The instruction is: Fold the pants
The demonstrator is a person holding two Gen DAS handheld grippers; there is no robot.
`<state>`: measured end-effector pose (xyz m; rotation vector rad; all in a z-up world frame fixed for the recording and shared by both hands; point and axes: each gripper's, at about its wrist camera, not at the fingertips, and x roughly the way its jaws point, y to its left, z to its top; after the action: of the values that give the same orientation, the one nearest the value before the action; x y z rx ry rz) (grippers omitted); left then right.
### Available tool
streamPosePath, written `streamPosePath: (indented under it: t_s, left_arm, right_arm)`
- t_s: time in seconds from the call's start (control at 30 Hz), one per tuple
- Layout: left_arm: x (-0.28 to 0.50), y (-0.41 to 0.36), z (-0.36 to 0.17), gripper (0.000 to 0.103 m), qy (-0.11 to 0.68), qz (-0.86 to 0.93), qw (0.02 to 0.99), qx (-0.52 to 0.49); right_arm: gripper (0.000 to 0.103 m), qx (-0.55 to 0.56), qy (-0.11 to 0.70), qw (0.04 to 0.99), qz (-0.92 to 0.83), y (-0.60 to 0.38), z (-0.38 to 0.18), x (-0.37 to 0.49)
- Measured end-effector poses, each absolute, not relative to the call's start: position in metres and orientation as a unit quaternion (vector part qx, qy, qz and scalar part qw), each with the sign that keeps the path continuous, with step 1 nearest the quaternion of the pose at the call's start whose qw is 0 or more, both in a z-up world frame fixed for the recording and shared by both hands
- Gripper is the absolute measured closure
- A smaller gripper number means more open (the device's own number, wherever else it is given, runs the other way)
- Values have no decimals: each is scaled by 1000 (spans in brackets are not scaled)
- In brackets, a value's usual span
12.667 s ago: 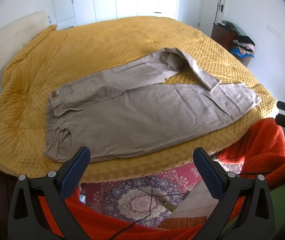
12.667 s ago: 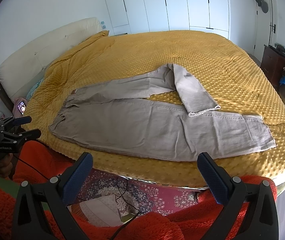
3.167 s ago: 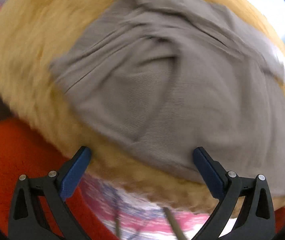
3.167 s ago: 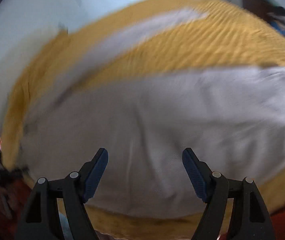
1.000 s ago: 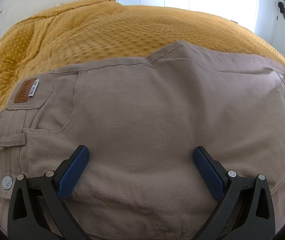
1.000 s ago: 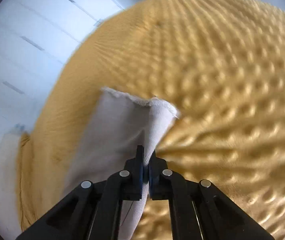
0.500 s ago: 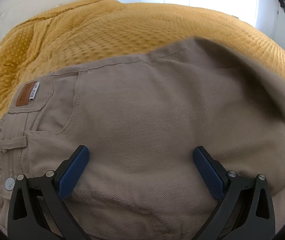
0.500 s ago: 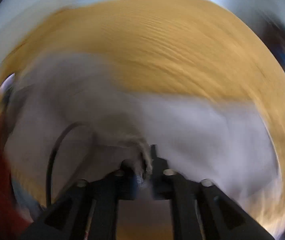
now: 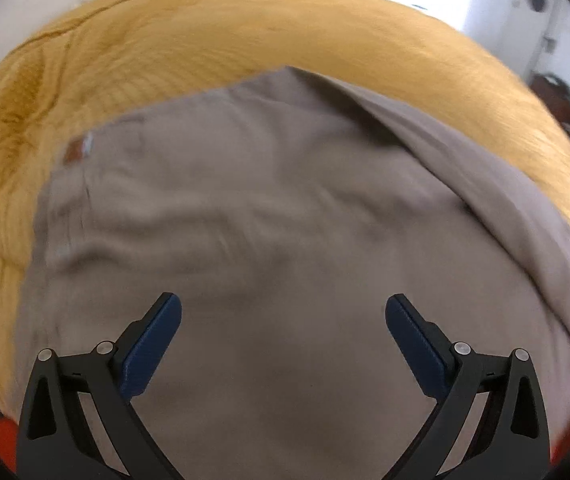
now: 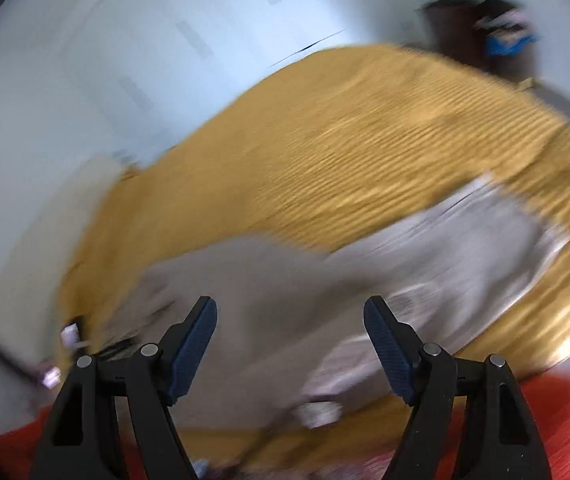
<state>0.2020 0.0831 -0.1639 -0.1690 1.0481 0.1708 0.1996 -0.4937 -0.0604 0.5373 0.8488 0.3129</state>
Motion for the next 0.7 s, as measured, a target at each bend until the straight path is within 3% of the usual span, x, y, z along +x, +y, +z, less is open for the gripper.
streamPosePath:
  t_s: [0.13, 0.27, 0.4, 0.47, 0.57, 0.7]
  left_arm:
    - [157, 59, -172, 1, 495, 53, 865, -71]
    - [156, 44, -162, 1, 481, 29, 876, -30]
    - [159, 52, -156, 1, 449, 47, 892, -13]
    - [161, 61, -165, 1, 457, 56, 887, -17]
    - [168, 73, -182, 1, 483, 76, 872, -27]
    - [174, 88, -193, 1, 493, 85, 862, -82]
  right_arm:
    - [27, 253, 512, 769, 286, -430, -94, 182]
    - [27, 233, 552, 749, 281, -398, -125, 171]
    - [27, 328, 512, 750, 258, -404, -140, 194]
    - [26, 370, 498, 748, 235, -412, -154, 207]
    - [26, 414, 540, 717, 153, -429, -196, 223]
    - [27, 494, 499, 705, 96, -465, -209, 215]
